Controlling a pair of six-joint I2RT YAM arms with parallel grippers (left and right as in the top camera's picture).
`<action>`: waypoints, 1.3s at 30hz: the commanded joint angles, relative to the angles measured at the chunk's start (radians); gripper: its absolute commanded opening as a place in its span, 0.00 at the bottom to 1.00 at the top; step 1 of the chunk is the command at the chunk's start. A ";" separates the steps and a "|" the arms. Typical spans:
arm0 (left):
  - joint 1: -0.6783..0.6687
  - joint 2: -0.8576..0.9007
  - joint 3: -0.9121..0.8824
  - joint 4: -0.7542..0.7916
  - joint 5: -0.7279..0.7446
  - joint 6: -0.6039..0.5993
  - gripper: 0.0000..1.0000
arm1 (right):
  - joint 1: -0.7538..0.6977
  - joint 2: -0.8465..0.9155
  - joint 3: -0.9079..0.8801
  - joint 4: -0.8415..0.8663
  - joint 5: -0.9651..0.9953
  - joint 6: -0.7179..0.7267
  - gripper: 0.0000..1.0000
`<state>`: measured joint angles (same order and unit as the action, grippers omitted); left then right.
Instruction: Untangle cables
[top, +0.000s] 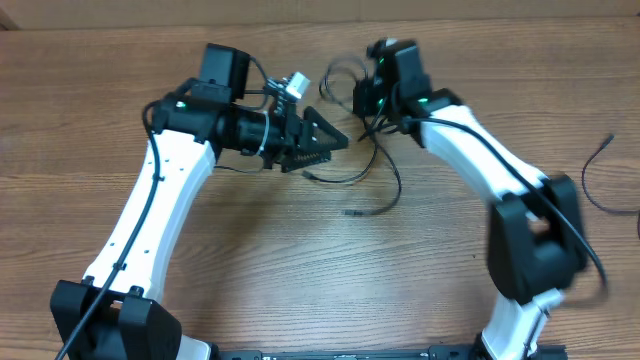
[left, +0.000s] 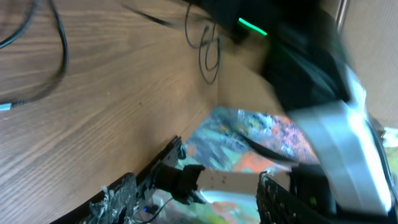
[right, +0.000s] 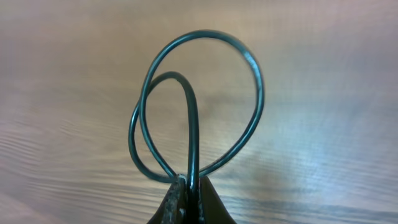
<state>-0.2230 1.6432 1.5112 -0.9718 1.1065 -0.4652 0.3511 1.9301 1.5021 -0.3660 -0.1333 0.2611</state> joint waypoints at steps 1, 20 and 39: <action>0.037 -0.026 -0.003 0.003 -0.006 0.008 0.62 | -0.005 -0.217 0.051 -0.020 0.001 -0.003 0.04; 0.053 -0.026 -0.003 -0.010 -0.085 0.008 0.72 | 0.048 -0.613 0.051 -0.510 -0.052 -0.010 0.04; 0.056 -0.026 -0.003 -0.017 -0.097 0.024 0.77 | 0.048 -0.612 0.051 -0.710 -0.531 -0.166 0.04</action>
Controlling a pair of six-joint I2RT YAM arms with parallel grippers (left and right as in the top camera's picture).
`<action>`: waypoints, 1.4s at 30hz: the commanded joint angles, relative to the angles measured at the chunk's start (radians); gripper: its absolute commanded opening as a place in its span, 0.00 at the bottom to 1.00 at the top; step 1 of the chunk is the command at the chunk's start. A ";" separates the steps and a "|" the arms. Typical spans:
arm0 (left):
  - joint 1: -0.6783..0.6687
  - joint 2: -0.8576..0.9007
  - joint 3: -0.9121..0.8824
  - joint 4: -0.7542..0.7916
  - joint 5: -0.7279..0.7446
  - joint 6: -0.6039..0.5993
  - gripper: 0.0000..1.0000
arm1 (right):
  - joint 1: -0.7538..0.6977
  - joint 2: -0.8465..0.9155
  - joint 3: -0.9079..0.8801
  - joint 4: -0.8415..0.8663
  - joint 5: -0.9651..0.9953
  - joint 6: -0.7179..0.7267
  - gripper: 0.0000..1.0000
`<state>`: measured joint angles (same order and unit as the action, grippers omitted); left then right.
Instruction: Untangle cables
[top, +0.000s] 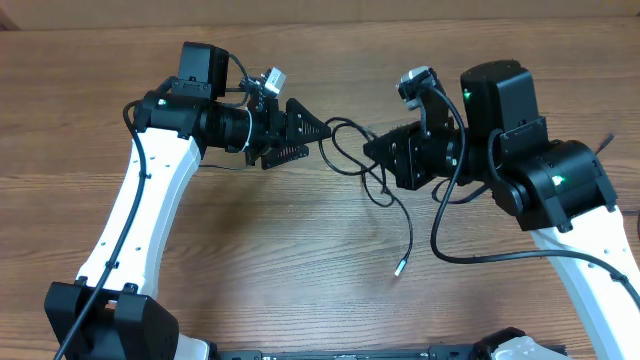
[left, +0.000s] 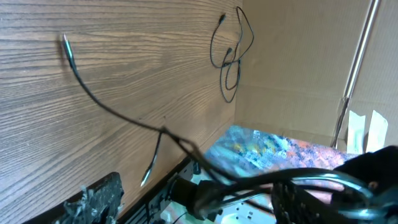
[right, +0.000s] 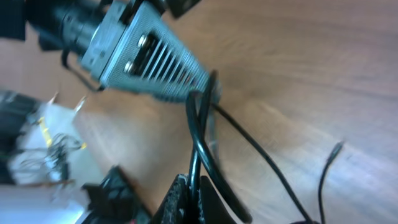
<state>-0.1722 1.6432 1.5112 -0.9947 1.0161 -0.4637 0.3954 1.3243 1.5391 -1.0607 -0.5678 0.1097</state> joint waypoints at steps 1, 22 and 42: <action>0.006 -0.026 -0.003 0.008 -0.006 0.023 0.77 | 0.004 -0.006 0.014 -0.025 -0.120 -0.015 0.04; 0.009 -0.026 -0.003 0.008 -0.008 0.023 0.78 | 0.004 -0.001 0.014 0.024 -0.348 -0.036 0.04; 0.009 -0.026 -0.003 -0.106 -0.010 0.091 0.79 | -0.440 0.054 0.014 0.328 0.686 -0.029 0.04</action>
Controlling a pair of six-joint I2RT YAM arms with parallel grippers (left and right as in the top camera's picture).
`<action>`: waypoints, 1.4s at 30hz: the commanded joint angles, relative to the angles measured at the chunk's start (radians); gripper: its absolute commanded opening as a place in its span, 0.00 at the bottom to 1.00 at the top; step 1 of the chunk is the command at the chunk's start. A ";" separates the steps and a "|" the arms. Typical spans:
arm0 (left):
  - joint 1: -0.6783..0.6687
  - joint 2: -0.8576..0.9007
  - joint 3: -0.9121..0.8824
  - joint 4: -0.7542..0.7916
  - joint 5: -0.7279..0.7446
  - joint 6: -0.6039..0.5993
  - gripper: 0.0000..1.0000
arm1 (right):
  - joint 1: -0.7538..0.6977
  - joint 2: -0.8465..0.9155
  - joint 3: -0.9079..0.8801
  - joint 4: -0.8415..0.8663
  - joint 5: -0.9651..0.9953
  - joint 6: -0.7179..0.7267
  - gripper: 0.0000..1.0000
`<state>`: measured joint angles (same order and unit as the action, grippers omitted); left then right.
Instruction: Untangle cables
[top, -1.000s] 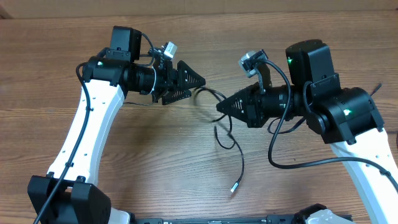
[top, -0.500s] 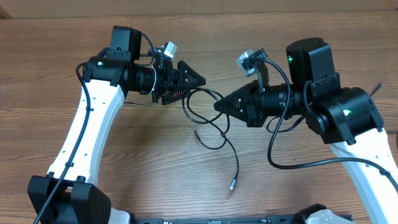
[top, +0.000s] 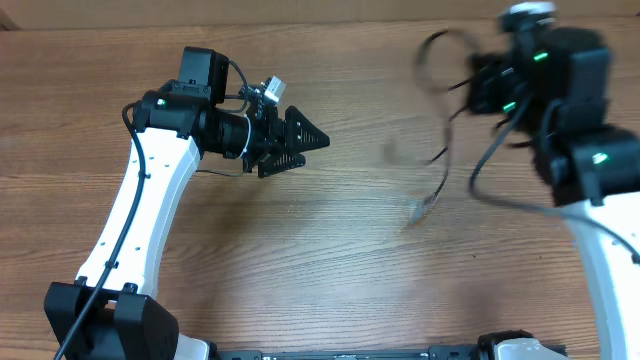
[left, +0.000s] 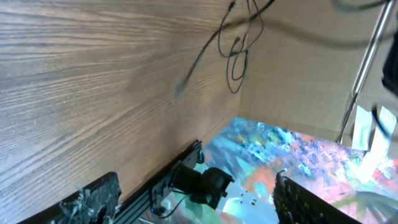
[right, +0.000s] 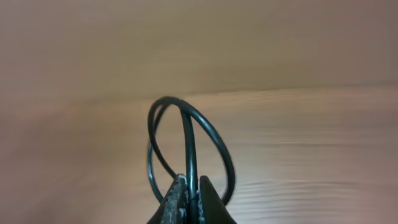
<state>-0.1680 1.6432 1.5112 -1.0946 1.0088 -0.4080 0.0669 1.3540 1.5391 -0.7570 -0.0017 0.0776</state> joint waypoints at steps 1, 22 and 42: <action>0.005 -0.026 -0.003 -0.006 -0.002 0.035 0.79 | -0.162 0.036 0.014 0.042 0.121 0.002 0.04; 0.004 -0.026 -0.003 -0.027 0.147 0.096 0.73 | -0.889 0.236 0.014 0.322 -0.483 -0.024 1.00; 0.009 -0.605 0.081 -0.063 -0.690 0.185 0.60 | -0.119 -0.443 0.014 -0.139 -0.295 -0.147 1.00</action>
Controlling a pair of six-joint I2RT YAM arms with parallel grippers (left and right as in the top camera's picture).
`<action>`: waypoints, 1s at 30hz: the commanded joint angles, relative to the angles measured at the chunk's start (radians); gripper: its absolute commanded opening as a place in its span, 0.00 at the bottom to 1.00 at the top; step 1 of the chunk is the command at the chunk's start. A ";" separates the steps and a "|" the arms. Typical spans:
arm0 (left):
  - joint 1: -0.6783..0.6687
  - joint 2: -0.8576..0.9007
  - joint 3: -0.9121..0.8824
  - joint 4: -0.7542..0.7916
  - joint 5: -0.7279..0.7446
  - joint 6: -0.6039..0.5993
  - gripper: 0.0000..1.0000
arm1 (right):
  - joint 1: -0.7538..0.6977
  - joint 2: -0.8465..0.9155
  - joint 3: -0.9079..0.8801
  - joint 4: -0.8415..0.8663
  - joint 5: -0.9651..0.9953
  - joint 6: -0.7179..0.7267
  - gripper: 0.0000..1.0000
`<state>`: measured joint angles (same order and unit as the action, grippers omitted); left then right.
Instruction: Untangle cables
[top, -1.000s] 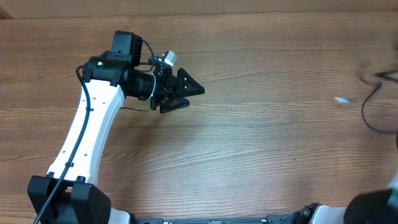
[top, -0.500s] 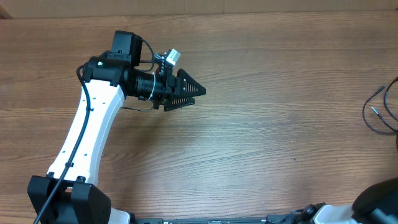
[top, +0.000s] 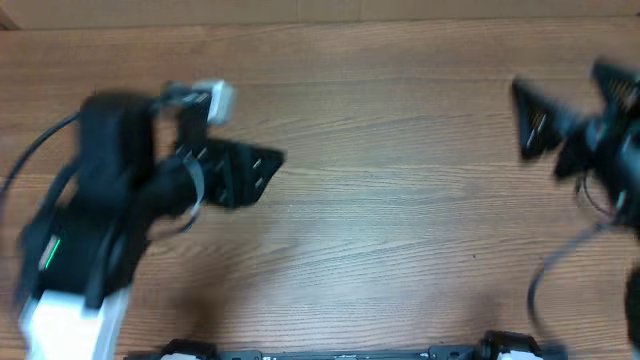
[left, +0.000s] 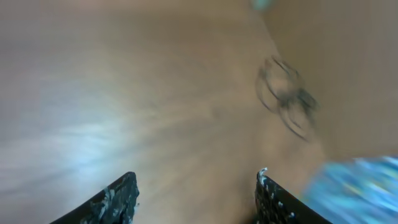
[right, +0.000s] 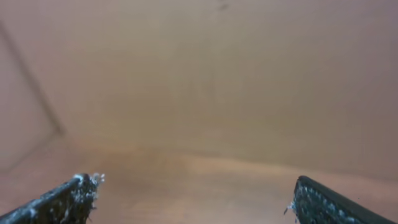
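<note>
Both arms show motion blur. My left gripper (top: 262, 165) is at the left of the table. In its wrist view the left gripper (left: 194, 177) is open with only wood between the jaws. A smeared dark cable coil (left: 286, 102) lies on the table far ahead of it. My right gripper (top: 558, 85) is at the far right, jaws spread wide. In its wrist view the right gripper (right: 196, 180) is open and holds nothing. No cable shows on the table in the overhead view.
The brown wooden table (top: 400, 220) fills the overhead view. A cardboard wall (right: 205, 74) stands ahead of the right gripper. A thin dark lead (top: 556, 265) curves beside the right arm; it looks like the arm's own wiring.
The right gripper was shut on a cable loop at the upper right; now it is open and empty, farther right. The cable is gone from the overhead view. The left arm has drawn back leftward.
The right gripper was shut on a cable loop at the back centre, beside the open left gripper. Then it held the loop mid-table with the cable strung toward the left gripper. Then it had it at the upper right, one end dangling. Now both grippers are open and empty.
</note>
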<state>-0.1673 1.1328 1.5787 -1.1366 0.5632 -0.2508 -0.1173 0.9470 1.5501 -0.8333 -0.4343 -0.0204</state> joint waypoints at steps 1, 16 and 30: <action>0.008 -0.125 0.014 -0.032 -0.276 0.035 0.59 | 0.096 -0.064 0.003 -0.127 0.171 -0.068 1.00; 0.008 -0.402 -0.166 -0.092 -0.460 -0.019 0.55 | 0.182 -0.166 0.000 -0.532 0.394 -0.067 1.00; 0.008 -0.400 -0.167 0.058 -0.290 -0.070 1.00 | 0.182 -0.164 -0.002 -0.519 0.388 -0.066 1.00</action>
<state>-0.1673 0.7395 1.4132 -1.0962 0.1921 -0.2703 0.0597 0.7853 1.5490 -1.3544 -0.0593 -0.0826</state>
